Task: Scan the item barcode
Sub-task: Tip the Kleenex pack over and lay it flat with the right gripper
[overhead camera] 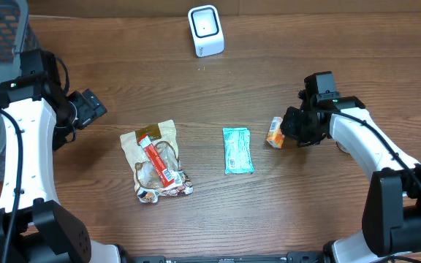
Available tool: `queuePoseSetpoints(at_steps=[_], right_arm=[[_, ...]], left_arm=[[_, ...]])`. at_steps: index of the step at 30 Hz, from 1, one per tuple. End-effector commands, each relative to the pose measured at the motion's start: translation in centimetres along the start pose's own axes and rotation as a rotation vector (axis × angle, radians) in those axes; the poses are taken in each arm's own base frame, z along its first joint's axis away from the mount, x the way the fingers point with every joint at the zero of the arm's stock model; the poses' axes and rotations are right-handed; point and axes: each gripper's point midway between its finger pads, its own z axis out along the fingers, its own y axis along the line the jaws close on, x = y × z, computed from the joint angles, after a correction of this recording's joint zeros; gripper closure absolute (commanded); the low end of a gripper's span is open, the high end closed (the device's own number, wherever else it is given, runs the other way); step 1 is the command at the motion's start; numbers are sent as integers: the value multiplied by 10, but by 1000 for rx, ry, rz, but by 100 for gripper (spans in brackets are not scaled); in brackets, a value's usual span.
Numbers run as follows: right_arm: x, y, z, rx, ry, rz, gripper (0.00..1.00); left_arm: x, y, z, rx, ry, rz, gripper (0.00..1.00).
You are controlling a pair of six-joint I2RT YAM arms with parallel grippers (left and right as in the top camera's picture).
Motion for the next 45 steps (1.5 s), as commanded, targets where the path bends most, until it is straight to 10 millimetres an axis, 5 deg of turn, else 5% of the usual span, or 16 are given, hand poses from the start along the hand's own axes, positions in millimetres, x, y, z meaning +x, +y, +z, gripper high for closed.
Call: queuePoseSetpoints(at_steps=[1, 25, 45], right_arm=[[2, -1, 3, 1, 5, 19, 85], [-6, 3, 3, -20, -30, 49, 76], [-5, 5, 25, -96, -83, 34, 76]], left_arm=[[-5, -4, -5, 7, -21, 25, 0], [-5, -4, -5, 7, -21, 25, 0], [-5, -4, -5, 7, -21, 25, 0]])
